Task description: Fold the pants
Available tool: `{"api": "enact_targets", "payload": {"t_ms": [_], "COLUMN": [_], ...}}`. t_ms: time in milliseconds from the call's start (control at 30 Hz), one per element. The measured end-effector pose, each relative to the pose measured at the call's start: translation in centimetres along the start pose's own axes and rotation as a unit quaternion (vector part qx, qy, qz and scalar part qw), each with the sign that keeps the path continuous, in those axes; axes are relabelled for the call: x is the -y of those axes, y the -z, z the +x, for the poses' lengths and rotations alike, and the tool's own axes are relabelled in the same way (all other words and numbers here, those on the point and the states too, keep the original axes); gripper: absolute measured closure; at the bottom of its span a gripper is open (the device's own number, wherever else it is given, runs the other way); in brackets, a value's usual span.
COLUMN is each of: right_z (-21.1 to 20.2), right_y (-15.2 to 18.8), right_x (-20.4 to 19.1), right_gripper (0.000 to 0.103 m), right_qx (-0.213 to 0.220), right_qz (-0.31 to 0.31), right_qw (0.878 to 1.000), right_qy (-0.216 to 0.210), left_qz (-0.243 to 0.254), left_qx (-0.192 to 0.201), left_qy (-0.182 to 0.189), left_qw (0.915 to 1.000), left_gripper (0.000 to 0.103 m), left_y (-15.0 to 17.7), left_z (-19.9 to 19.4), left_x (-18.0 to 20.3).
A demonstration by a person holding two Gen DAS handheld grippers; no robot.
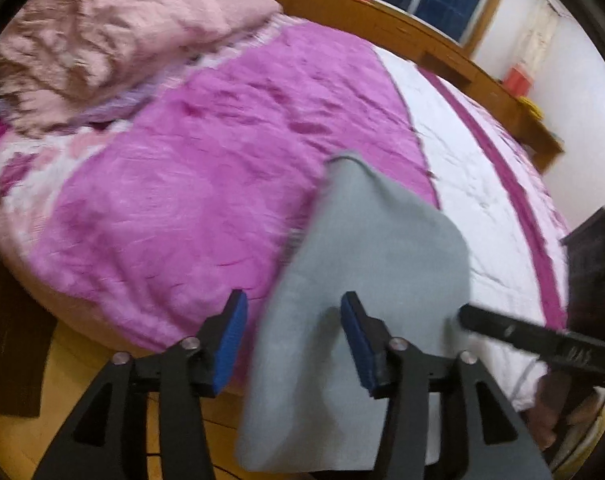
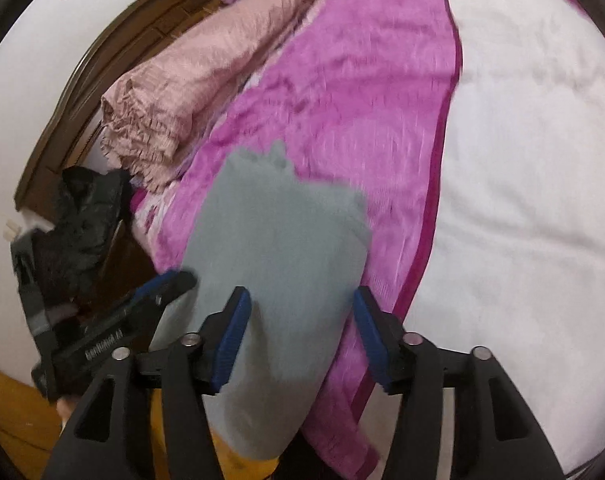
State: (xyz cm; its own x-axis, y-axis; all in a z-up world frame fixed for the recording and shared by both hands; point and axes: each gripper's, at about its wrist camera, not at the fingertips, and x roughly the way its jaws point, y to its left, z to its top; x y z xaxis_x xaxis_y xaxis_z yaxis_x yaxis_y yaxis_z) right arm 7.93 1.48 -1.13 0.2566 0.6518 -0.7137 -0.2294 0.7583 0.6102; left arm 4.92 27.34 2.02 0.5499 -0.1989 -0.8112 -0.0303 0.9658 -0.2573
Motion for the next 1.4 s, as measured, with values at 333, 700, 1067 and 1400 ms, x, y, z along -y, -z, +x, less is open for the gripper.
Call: {"api": "enact_targets", "payload": {"t_ms": [333,700,1067,1400], "right_z": [3.0,3.7,0.7,-5.4], "right_y": [2.1,1.4,0.9,1.2], "right_x": [1.2,-0.1,-1.3,-1.4], "right_gripper": [0.045,0.051,0.08,0.084], "right_qx": [-0.008,-0.001,0.017,0.059], "right_qz": [0.012,0.003,-0.031,-0.089], "right_qw": [0.999,0.999,0.998,0.994], "right_qy": [-0.028,-0.048,-0.05,-0.016], "left_qz": [0.004,-0.023,-0.035,-0.025], "left_qx": [-0.032,-0.03,-0.011,0.009], "left_qy": [0.019,0.051,0.057,0.094], "left_qw": [0.9993,0.998,0.9977,0.9952], "left_gripper": [0.037,0.034,0.045,0.046], "left_y": [0.0,0.1,0.6,0.8], "left_z": [2.9,3.6,1.6,0.1], "left_x": [0.3,0.2,2.1,6.9]}}
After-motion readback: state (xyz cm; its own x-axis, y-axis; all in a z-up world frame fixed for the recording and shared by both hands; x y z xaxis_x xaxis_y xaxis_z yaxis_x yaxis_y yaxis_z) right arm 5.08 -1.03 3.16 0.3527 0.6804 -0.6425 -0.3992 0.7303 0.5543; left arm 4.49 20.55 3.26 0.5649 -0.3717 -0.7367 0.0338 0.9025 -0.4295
